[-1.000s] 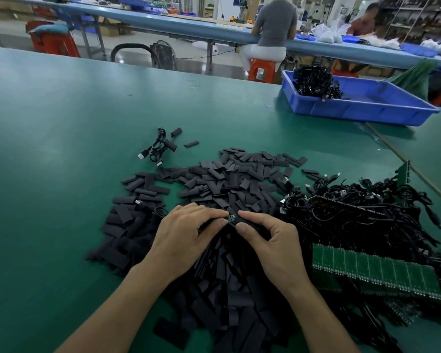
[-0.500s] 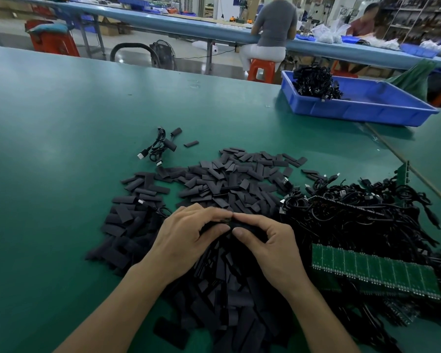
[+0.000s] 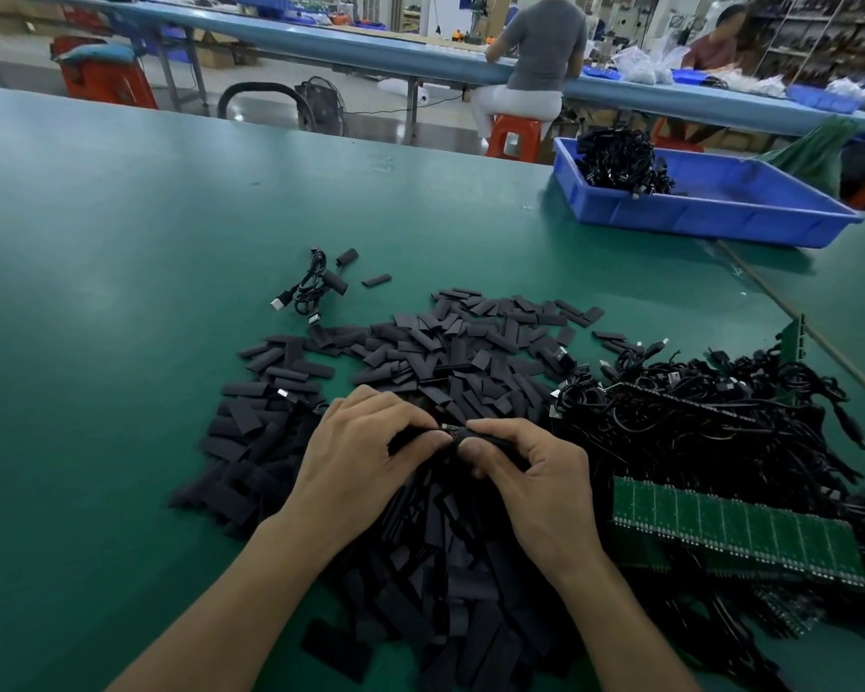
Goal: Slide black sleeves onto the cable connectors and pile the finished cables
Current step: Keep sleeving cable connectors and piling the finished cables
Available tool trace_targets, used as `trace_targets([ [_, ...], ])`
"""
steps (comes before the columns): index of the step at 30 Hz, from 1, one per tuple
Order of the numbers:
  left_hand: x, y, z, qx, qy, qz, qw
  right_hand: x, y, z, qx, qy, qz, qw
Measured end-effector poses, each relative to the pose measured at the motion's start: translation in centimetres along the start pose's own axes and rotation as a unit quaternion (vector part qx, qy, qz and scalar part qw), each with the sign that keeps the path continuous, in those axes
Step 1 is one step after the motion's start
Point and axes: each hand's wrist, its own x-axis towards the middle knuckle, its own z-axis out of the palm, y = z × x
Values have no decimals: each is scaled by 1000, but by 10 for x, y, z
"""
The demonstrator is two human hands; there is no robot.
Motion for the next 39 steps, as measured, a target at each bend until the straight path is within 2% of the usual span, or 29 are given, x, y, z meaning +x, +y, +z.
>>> trace_targets([
  [13,-1,1,-1,-37,-18,16,999,0,-2,-2,16,-23,4,1000],
  [20,0,2,-1,-14,12,-1,1000,1,-1,-3,9,10,-5,1000],
  [32,-1,1,-1,-7,-24,41,999,2,-1,-3,33,-31,29,999],
  [39,-2,2,-2,-13,-25,60,998,1,0,-2,18,-18,15,1000],
])
